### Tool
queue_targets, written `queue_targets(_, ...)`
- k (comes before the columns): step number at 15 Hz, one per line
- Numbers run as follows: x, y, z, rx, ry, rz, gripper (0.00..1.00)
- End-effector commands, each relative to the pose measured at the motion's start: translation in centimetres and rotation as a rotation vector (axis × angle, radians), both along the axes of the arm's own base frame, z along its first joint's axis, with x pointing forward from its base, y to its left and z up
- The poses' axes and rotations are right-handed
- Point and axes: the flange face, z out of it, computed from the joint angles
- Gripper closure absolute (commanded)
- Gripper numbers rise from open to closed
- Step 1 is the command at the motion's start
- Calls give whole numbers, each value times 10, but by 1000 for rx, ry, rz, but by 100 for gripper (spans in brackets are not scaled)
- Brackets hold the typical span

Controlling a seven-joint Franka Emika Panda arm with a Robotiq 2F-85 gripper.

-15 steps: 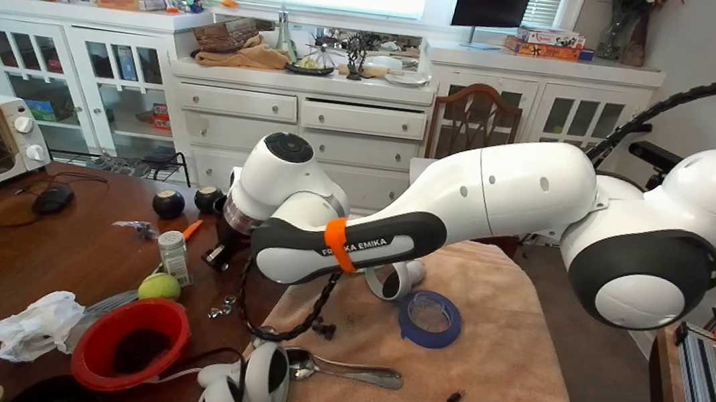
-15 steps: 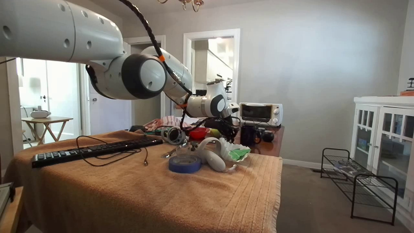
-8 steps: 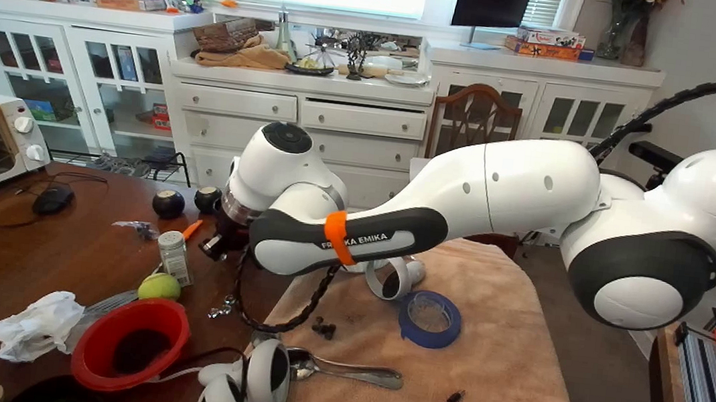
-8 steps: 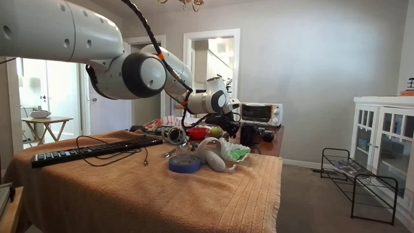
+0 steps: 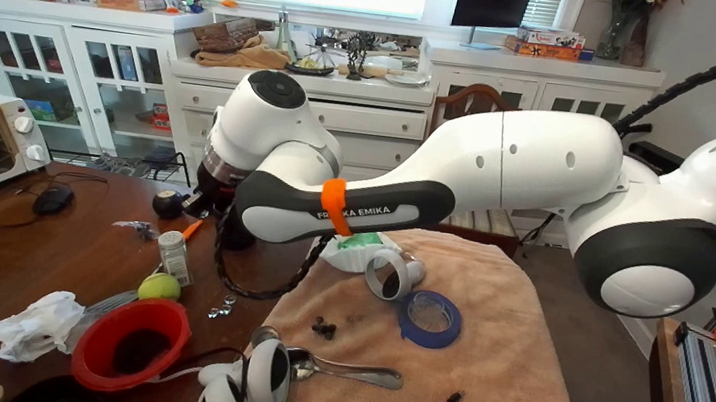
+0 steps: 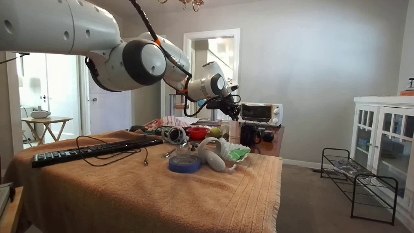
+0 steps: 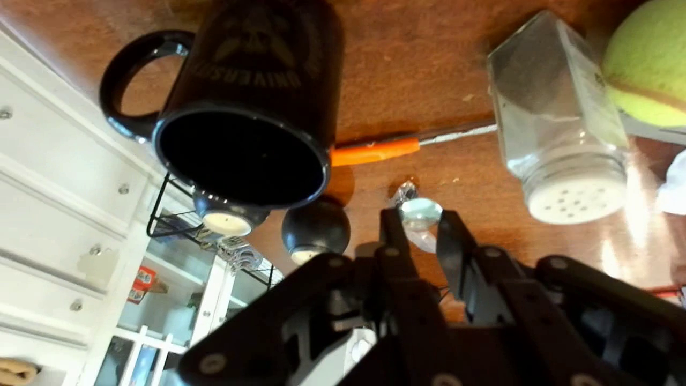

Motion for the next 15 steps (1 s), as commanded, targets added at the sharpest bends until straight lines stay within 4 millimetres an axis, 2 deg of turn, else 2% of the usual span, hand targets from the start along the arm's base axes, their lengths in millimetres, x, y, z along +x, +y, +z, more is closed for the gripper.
queue_targets(1, 0, 3, 22, -75, -29, -83, 95)
queue_targets(4, -2, 4, 36, -122, -16, -148, 95)
queue_targets(7, -3, 1, 36, -142, -1, -194, 95)
queue_targets(15, 7, -43, -1, -115, -20, -291, 95)
